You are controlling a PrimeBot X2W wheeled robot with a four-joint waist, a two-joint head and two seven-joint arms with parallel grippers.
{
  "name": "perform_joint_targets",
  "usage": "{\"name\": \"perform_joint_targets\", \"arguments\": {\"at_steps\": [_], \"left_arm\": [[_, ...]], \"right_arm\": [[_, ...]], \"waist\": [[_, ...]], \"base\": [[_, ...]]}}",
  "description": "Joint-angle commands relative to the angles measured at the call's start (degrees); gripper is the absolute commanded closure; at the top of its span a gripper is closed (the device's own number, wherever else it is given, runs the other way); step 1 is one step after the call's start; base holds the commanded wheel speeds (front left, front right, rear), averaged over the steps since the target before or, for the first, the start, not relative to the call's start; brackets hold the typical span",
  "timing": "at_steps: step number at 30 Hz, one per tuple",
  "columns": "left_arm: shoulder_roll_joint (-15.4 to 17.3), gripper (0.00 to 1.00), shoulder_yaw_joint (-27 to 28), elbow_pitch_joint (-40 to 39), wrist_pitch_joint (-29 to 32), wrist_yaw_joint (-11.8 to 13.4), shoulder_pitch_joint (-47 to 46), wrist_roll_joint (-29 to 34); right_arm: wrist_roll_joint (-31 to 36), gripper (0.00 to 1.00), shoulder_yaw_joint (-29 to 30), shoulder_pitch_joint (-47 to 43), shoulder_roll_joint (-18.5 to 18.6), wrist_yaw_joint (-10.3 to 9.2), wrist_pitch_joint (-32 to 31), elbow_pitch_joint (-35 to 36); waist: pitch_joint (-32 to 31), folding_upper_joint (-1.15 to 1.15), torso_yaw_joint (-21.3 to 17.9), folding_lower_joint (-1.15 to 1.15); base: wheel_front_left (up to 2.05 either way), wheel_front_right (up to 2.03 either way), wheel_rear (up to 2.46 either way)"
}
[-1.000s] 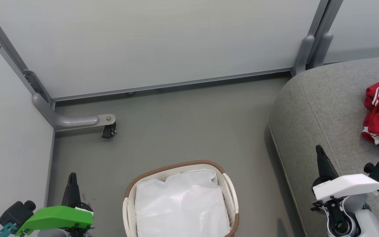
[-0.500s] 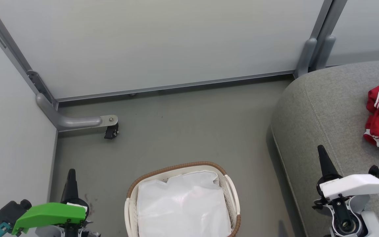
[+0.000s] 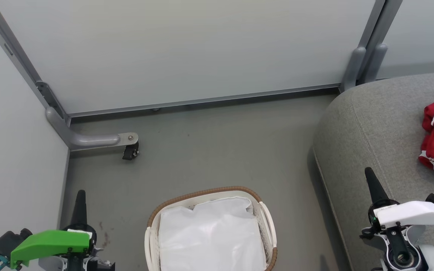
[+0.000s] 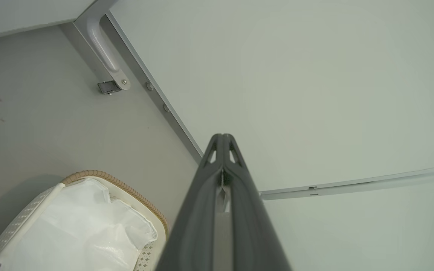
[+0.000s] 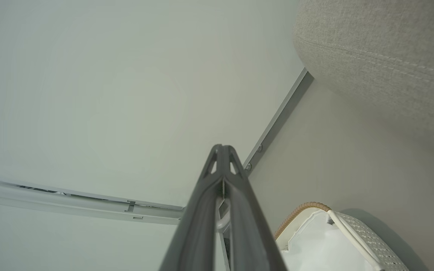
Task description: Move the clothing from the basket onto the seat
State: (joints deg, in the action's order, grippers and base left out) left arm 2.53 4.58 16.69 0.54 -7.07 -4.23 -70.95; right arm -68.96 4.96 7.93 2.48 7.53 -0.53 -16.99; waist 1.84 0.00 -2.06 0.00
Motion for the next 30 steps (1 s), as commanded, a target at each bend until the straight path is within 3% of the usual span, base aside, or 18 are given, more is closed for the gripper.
{"name": "perform_joint_targets", "arguments": {"at_steps": [1,30], "left_arm": [[0.4,1.00,0.3,-0.8,0.4,-0.3,-1.5,-1.3],[0.5,1.00,1.5,-2.1,4.1,-0.4,-2.0,-14.5]], "right_arm": [[-1.6,1.00,0.3,-0.2,0.4,-0.04,-0.5,0.8],[-15.9,1.00,1.2,-1.4,0.5,-0.05,-4.1,2.3]], "waist": [[-0.1,0.00,0.1,0.00],[-1.0,0.00,1.3,0.00]], "base": [[0.00,0.00,0.00],[0.00,0.00,0.00]]}}
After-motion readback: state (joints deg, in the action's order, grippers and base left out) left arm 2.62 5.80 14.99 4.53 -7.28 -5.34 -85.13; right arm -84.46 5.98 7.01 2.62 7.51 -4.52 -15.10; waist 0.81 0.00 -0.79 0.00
